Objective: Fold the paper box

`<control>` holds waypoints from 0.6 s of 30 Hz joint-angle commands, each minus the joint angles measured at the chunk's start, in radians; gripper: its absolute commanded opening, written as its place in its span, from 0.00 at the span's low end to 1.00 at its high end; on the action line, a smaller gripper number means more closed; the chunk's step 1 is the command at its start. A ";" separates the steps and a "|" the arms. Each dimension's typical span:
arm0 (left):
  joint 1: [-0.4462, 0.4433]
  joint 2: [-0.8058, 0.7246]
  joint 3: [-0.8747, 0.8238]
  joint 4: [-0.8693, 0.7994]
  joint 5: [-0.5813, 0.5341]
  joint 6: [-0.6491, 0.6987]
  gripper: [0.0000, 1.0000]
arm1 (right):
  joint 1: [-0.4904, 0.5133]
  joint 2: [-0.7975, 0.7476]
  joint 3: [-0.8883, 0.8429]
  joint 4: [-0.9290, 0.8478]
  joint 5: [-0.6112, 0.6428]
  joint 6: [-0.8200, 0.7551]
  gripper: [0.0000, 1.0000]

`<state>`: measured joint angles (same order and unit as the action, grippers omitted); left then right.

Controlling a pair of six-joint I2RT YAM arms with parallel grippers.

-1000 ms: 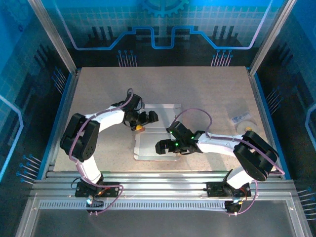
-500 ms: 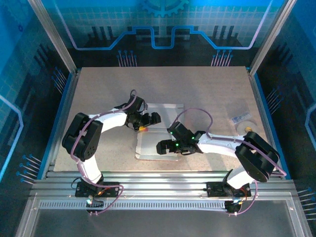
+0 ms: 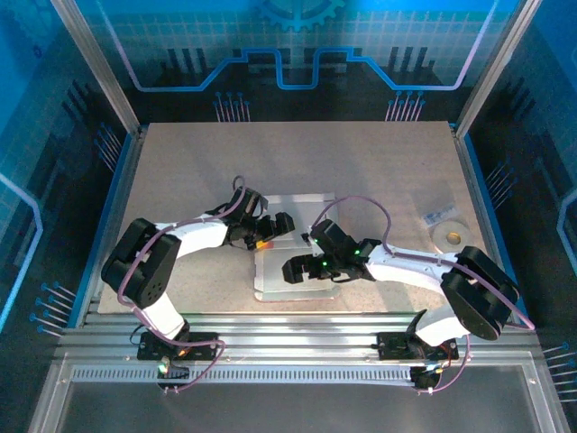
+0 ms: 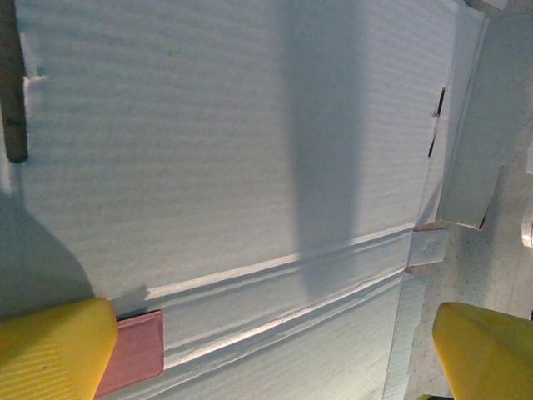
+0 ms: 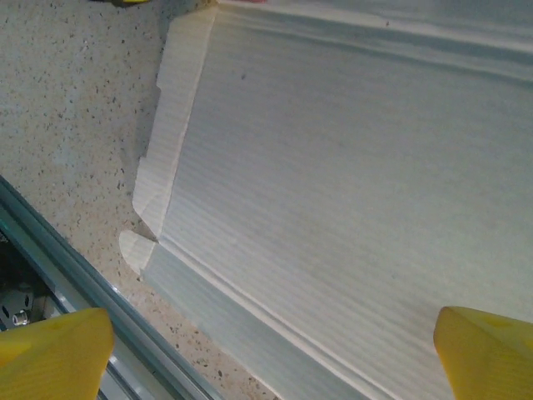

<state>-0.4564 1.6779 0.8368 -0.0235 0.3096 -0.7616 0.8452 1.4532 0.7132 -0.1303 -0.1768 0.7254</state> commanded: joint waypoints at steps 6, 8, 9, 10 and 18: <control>-0.025 0.035 -0.086 0.002 -0.018 -0.045 0.99 | 0.000 0.067 -0.015 0.046 0.002 0.034 1.00; -0.028 0.045 -0.094 0.020 -0.013 -0.048 0.99 | -0.001 0.070 -0.035 0.055 0.009 0.051 1.00; -0.028 0.048 -0.097 0.024 -0.012 -0.051 0.99 | -0.001 0.071 -0.044 0.059 0.013 0.055 1.00; -0.028 0.048 -0.098 0.027 -0.011 -0.052 0.99 | 0.000 0.070 -0.052 0.061 0.018 0.060 1.00; -0.019 -0.015 -0.017 -0.114 -0.040 -0.016 0.99 | 0.002 0.054 -0.066 0.031 0.033 0.051 1.00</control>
<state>-0.4679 1.6650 0.8082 0.0376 0.3019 -0.7868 0.8452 1.5070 0.6750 -0.0593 -0.1646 0.7673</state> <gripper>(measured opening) 0.995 0.999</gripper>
